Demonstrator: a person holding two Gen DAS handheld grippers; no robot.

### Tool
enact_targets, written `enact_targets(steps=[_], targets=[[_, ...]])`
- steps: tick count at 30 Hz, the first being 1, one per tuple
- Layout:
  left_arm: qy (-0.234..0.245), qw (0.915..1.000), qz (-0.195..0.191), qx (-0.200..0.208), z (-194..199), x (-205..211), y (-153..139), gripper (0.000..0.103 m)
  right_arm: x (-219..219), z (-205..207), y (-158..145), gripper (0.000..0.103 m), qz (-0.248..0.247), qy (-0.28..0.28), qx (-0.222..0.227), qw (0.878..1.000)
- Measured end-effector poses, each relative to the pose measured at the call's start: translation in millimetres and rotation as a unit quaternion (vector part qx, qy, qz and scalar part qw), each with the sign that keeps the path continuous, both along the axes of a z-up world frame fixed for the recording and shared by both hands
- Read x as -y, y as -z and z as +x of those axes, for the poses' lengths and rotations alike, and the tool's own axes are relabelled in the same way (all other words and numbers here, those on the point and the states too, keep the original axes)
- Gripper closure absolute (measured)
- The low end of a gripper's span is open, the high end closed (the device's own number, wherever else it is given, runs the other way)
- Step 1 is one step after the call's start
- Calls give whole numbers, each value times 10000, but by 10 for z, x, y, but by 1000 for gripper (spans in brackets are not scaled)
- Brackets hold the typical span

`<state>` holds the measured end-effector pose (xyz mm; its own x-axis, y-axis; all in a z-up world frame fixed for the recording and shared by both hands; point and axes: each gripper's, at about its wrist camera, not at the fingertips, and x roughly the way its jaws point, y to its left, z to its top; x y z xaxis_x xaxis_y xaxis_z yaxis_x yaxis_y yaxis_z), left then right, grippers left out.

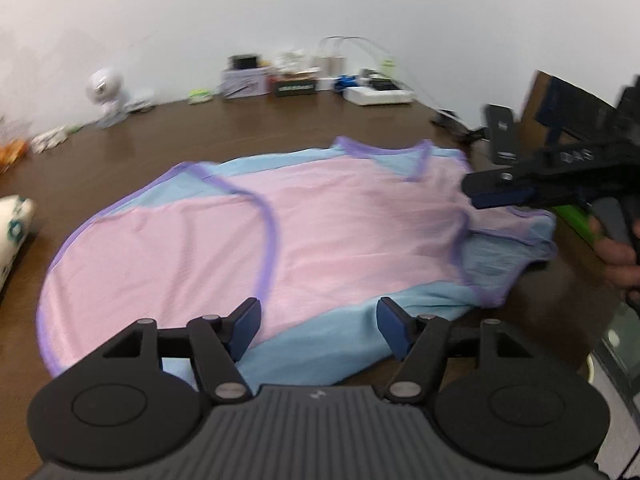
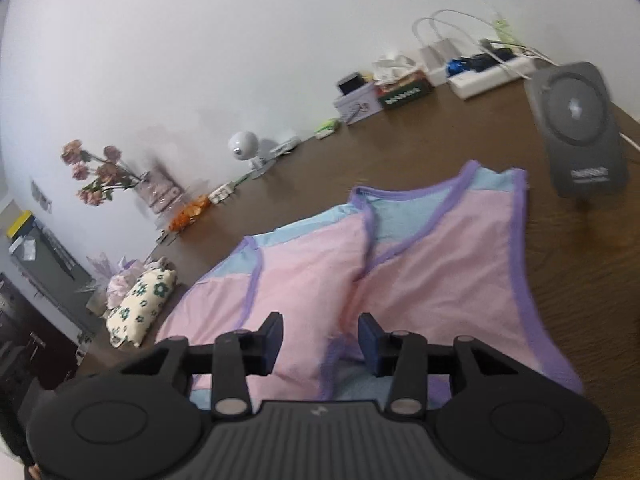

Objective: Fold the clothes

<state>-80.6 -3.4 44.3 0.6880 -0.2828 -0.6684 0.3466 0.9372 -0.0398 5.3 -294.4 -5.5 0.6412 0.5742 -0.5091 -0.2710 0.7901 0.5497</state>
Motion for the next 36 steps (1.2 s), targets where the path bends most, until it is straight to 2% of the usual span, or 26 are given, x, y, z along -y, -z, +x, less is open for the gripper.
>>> enact_targets(steps=[3, 4, 5, 6, 7, 9, 11, 14, 17, 19, 21, 23, 24, 26, 29, 32, 35, 36], targets=[[-280, 9996, 12, -20, 17, -151, 9, 37, -230, 110, 54, 64, -420, -14, -66, 9991], [-307, 9995, 1, -31, 4, -186, 17, 36, -296, 157, 96, 68, -580, 31, -147, 9982], [-327, 9995, -14, -45, -11, -220, 29, 35, -318, 200, 144, 93, -570, 96, -255, 9980], [-346, 9994, -29, -59, -26, -254, 41, 35, -303, 220, 178, 102, -360, 46, -340, 9988], [-347, 9993, -46, -92, -31, -276, 61, 35, -283, 241, 208, 102, -60, -23, -427, 9991], [-341, 9993, -56, -145, -25, -304, 98, 35, -209, 251, 248, 102, 840, -148, -560, 9948], [-333, 9993, -73, -137, -24, -317, 104, 35, -162, 257, 279, 101, 1032, 19, -645, 9926], [-273, 9994, -136, -142, -25, -337, 104, 34, -194, 194, 208, 90, -203, 482, -513, 9973], [-191, 9995, -172, -173, -23, -357, 111, 34, -239, 136, 74, 62, -565, 517, -220, 9968], [-150, 9996, -143, -216, -27, -376, 136, 36, -322, 133, 39, 66, -687, 326, -59, 9971], [-180, 9997, 6, -188, -46, -392, 155, 37, -396, 160, 72, 85, -990, 285, -152, 9946], [-211, 9994, 221, -146, -66, -397, 169, 38, -434, 146, 132, 89, -1476, 488, -202, 9876], [-198, 9993, 277, -140, -69, -407, 169, 39, -445, 91, 117, 84, -1681, 595, -82, 9839], [-161, 9992, 337, -140, -71, -434, 165, 39, -497, -46, 22, 83, -1931, 553, 206, 9794], [-236, 9986, 459, -94, -36, -501, 156, 39, -621, -281, -110, 82, -1893, -175, 682, 9794], [-315, 9979, 558, -66, -27, -584, 139, 38, -707, -433, -28, 81, -1877, -800, 636, 9769], [-313, 9971, 694, 18, -102, -636, 122, 39, -673, -494, 106, 85, -2128, -782, 615, 9720], [-201, 9973, 703, 88, -164, -638, 104, 39, -639, -500, 101, 82, -2176, -700, 586, 9718]])
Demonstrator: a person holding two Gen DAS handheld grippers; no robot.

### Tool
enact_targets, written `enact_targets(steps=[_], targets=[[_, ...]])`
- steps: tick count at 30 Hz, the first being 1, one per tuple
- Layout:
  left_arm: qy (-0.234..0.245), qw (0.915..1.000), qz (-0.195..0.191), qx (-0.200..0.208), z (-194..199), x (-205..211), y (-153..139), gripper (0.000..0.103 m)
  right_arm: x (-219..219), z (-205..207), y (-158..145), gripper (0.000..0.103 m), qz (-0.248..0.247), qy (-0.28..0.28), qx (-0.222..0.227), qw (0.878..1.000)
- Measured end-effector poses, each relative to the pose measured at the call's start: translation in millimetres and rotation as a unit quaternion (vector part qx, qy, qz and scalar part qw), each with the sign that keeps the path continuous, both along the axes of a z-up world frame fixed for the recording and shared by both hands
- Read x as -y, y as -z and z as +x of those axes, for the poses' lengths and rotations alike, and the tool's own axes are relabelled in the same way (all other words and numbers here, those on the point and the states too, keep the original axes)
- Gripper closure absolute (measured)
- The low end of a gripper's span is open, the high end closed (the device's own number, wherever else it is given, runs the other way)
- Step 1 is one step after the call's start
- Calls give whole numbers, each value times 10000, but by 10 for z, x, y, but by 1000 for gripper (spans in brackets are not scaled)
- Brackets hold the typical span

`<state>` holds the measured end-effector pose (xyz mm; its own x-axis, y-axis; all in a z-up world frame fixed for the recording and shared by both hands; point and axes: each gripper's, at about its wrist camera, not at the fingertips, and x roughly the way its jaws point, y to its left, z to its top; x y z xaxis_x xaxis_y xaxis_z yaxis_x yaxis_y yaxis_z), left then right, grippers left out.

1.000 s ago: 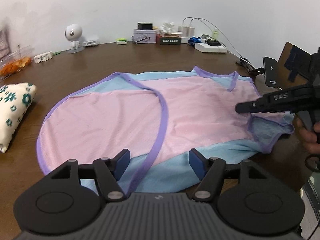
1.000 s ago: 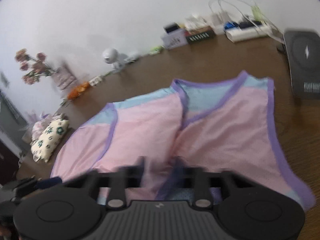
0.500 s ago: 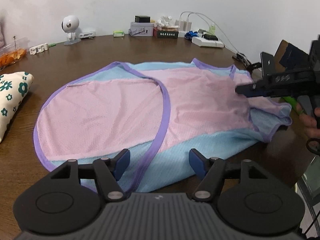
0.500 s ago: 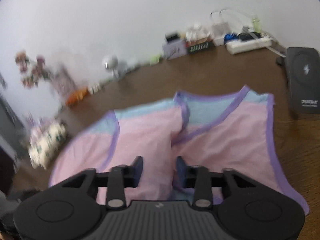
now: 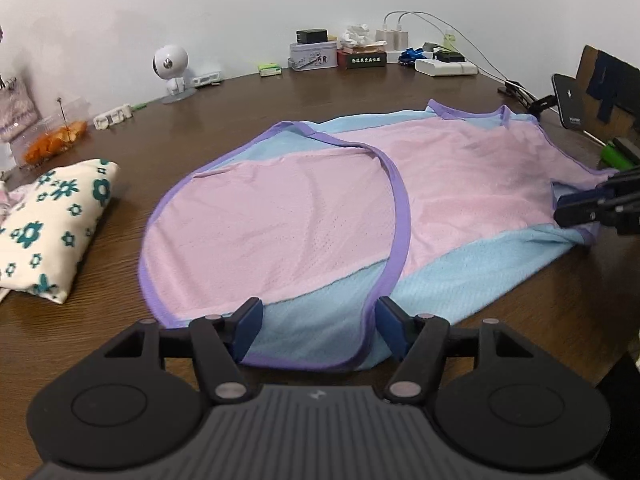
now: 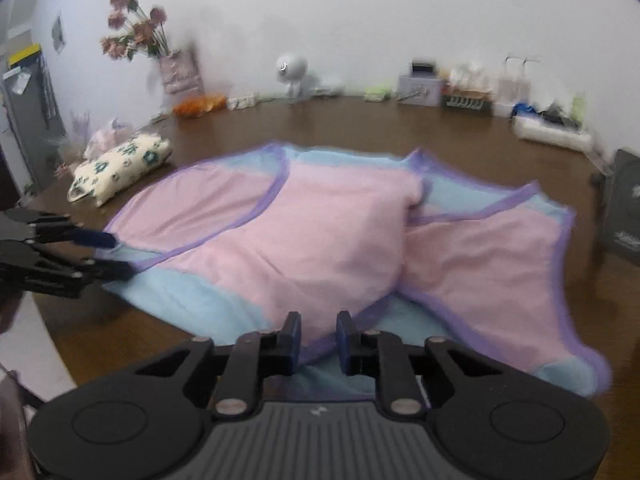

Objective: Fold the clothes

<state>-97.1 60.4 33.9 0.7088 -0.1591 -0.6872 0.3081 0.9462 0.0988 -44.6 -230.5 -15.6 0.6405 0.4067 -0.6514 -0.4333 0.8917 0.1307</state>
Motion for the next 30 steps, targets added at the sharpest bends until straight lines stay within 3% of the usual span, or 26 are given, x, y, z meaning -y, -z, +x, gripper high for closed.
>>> enact_targets(steps=[2, 4, 5, 7, 11, 12, 13, 15, 16, 20, 24, 27, 30], targets=[[390, 9991, 34, 158, -161, 26, -34, 36, 128, -67, -57, 81, 100, 20, 87, 9999], [623, 9978, 156, 166, -253, 64, -1, 30, 231, -205, -128, 79, 295, -329, 265, 9987], [672, 9973, 254, 133, -282, 84, 31, 31, 240, -252, -140, 72, 314, -528, 308, 9976], [684, 9974, 208, 93, -268, 60, 34, 37, 221, -326, -145, 64, 284, -845, 330, 9955], [813, 9967, 0, 43, -154, -43, 40, 51, 124, -331, -65, 68, 31, -946, 250, 9952], [884, 9961, -68, 40, -118, -80, 47, 61, 104, -333, -45, 70, -20, -960, 248, 9951], [998, 9950, -101, -3, -100, -102, 44, 80, 96, -340, -28, 73, -29, -938, 300, 9951], [1250, 9920, -145, -111, -75, -137, 32, 100, 61, -339, -3, 95, -78, -905, 342, 9953], [1375, 9902, -167, -165, -63, -154, 26, 100, 43, -337, 1, 100, -89, -924, 315, 9952], [1763, 9828, -298, -453, -205, -191, -22, 100, 30, -518, -45, 102, -140, -1378, 175, 9902], [1753, 9838, -342, -171, -275, -277, -147, 100, 103, -648, -169, 102, 13, -1241, 240, 9920], [1809, 9831, -261, 134, 4, -353, -323, 100, 169, -467, -335, 102, 242, -1147, 345, 9925], [2044, 9787, -127, 135, 443, -308, -423, 100, 135, -96, -461, 102, 169, -1117, 553, 9921]])
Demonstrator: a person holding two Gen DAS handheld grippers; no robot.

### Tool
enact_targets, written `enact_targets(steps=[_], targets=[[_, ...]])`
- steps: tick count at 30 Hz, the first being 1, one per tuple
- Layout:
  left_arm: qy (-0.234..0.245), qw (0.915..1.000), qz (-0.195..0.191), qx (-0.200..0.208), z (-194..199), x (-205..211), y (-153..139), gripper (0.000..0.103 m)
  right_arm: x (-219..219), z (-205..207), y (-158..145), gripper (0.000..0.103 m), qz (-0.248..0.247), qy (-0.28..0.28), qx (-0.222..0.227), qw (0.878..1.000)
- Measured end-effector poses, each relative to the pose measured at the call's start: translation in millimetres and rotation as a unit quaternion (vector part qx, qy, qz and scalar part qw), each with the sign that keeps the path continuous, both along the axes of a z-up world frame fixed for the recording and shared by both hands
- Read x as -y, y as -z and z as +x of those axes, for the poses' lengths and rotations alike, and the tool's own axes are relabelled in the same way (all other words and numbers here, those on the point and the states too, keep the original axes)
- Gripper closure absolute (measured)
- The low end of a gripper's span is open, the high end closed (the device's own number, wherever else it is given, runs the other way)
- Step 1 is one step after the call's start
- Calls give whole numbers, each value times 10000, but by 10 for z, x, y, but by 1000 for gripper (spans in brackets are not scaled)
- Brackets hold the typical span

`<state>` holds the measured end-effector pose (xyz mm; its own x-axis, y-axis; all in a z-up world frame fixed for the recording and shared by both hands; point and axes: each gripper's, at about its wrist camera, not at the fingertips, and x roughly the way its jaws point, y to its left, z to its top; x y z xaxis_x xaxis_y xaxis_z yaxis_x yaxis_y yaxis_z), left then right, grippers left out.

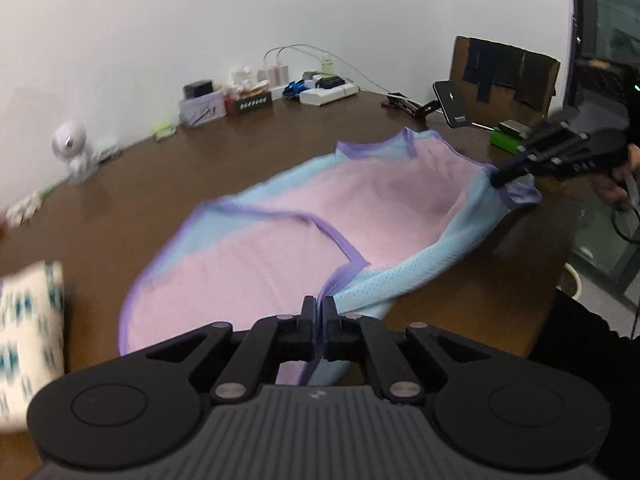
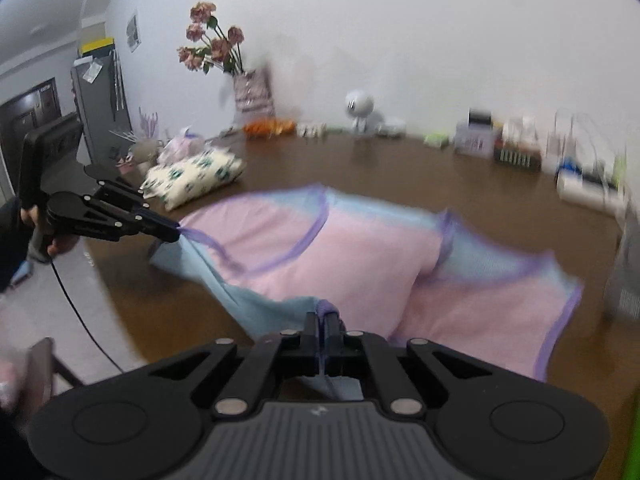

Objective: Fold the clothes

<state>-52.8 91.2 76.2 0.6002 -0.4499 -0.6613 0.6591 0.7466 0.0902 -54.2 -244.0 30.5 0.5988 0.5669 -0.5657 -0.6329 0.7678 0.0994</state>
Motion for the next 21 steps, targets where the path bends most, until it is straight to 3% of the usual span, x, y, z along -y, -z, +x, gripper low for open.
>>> enact_targets(steps=[2, 5, 7, 8, 10, 11, 12, 16, 19, 20, 21], targets=[[-22, 9998, 162, -94, 306, 62, 42, 98, -62, 300, -22, 101, -135, 54, 78, 9999], [-434, 9974, 509, -250, 626, 84, 206, 95, -182, 730, 100, 92, -456, 440, -149, 9979], [-663, 9966, 423, -239, 571, -74, 213, 90, -136, 754, 70, 91, -686, 640, -100, 9955], [-751, 9965, 259, -272, 475, -200, 184, 85, -72, 703, 23, 86, -708, 697, -8, 9951], [-870, 9956, -158, -294, 217, -446, 132, 51, 199, 432, -105, 58, -505, 564, 142, 9970], [-905, 9949, -287, -332, 121, -509, 139, 49, 352, 271, -130, 40, -461, 422, 93, 9980], [-932, 9942, -385, -383, 42, -565, 152, 49, 483, 129, -138, 34, -444, 313, 24, 9985], [-1002, 9936, -102, -505, -15, -530, 281, 52, 650, -171, 77, 35, -760, 282, -390, 9959], [-1038, 9927, -75, -615, 78, -534, 380, 54, 622, -215, 206, 46, -918, 194, -256, 9953], [-1066, 9924, -52, -605, 78, -546, 405, 54, 629, -202, 243, 57, -913, 194, -244, 9953], [-1097, 9922, -33, -589, 72, -560, 426, 54, 638, -172, 277, 88, -907, 196, -285, 9953]])
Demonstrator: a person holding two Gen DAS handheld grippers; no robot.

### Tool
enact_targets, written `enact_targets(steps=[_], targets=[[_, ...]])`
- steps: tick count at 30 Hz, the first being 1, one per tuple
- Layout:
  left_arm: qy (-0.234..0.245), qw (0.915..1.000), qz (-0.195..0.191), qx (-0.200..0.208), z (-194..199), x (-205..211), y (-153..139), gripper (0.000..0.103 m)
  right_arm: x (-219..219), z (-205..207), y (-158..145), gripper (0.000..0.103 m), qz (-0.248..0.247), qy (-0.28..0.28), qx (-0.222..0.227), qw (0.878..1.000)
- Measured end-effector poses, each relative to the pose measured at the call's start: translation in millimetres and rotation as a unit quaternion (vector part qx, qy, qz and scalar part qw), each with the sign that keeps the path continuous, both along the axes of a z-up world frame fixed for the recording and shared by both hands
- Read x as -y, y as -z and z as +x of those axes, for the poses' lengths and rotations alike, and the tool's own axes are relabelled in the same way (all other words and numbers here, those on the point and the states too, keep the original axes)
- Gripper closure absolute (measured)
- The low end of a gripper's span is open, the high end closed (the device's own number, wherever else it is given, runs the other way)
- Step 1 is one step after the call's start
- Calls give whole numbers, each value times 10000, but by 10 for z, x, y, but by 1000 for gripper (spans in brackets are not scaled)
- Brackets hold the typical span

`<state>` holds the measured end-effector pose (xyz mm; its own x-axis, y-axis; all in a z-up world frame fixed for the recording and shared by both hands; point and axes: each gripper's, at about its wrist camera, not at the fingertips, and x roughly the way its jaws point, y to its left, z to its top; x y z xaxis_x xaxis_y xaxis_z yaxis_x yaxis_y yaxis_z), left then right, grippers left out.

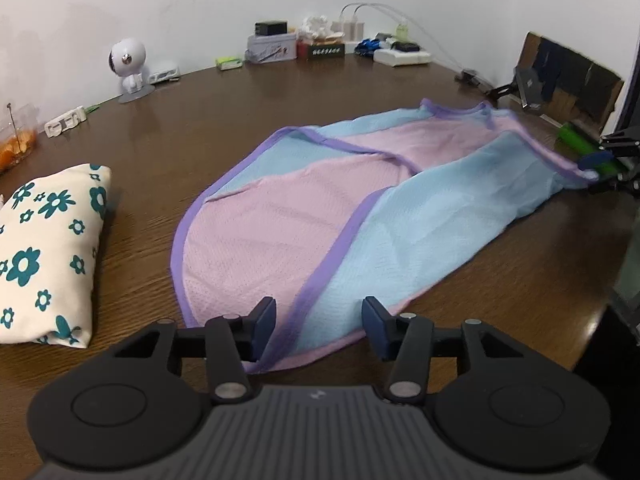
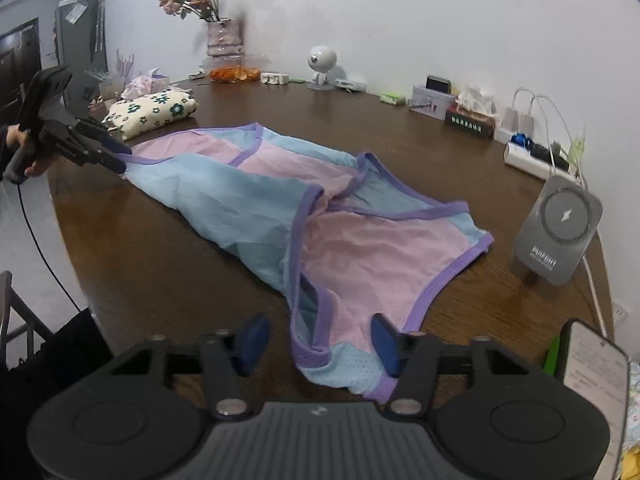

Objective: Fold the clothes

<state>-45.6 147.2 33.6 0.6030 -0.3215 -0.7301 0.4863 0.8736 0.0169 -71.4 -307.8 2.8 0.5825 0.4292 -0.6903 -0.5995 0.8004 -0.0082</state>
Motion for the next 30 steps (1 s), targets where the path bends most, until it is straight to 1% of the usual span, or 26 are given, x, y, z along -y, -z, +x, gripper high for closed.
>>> enact_targets(steps=[1, 2, 5, 6, 7, 8, 9, 11, 12, 14, 15, 16, 17, 18, 19, 20, 21, 22, 23, 25, 26, 27, 28, 30], targets=[[-12, 10000, -8, -4, -7, -15, 9, 54, 16, 76, 11, 103, -1, 32, -198, 9998], [-18, 10000, -25, -13, -14, -30, 16, 54, 22, 126, -28, 101, -39, 42, -318, 9995], [-43, 10000, -56, 24, -39, -69, 33, 53, 39, 250, -346, 101, -14, -362, -117, 9993], [-51, 10000, -71, 25, -41, -80, 36, 53, 22, 340, -423, 101, -151, -409, -59, 9990], [-53, 10000, -74, 36, -44, -93, 40, 53, -5, 483, -448, 101, -376, -428, -105, 9983], [-67, 9999, -66, 53, -48, -99, 42, 52, -40, 623, -457, 100, -639, -439, -135, 9969], [-86, 9999, -55, 71, -51, -102, 42, 52, -99, 755, -409, 95, -1002, -424, -133, 9940], [-139, 9999, -33, 65, -57, -119, 35, 51, -216, 983, -271, 87, -1566, -402, -236, 9866], [-157, 9999, 10, 40, -57, -123, 23, 52, -273, 1037, -221, 82, -1719, -396, -227, 9841], [-139, 9998, 75, 144, -41, -134, -102, 53, -379, 1065, -186, 79, -1969, -496, -155, 9790], [-126, 9997, 106, 207, -32, -139, -171, 51, -412, 1034, -243, 72, -1972, -588, -23, 9786], [-68, 9995, 50, 315, 49, -139, -285, 48, -429, 1028, -334, 66, -1838, -635, 114, 9808], [-35, 9991, -53, 412, 191, -119, -405, 45, -450, 1059, -430, 52, -1584, -660, 212, 9849], [53, 9989, -166, 443, 387, -60, -483, 41, -480, 1109, -528, 43, -1287, -675, 288, 9890], [162, 9984, -280, 455, 596, 10, -549, 39, -545, 1223, -616, 41, -890, -665, 275, 9934], [271, 9978, -395, 467, 804, 80, -614, 38, -621, 1361, -659, 40, -600, -673, 172, 9958], [332, 9977, -460, 365, 1043, 156, -610, 38, -717, 1522, -674, 40, -383, -692, 61, 9968], [379, 9977, -510, 230, 1291, 233, -585, 38, -804, 1676, -661, 40, -287, -690, -23, 9972], [356, 9979, -531, 49, 1525, 301, -536, 39, -891, 1850, -625, 43, -243, -681, -134, 9973], [236, 9980, -542, -244, 1895, 392, -396, 43, -1042, 2190, -490, 50, -319, -529, -383, 9974], [171, 9977, -558, -347, 2046, 420, -320, 44, -1083, 2348, -413, 56, -387, -396, -519, 9971], [119, 9972, -602, -437, 2149, 438, -260, 48, -1102, 2472, -348, 60, -429, -284, -633, 9967], [175, 9965, -644, -509, 2200, 452, -212, 51, -1106, 2557, -291, 61, -442, -219, -735, 9961], [355, 9952, -675, -615, 2245, 480, -133, 53, -1076, 2685, -194, 66, -435, -134, -967, 9943]])
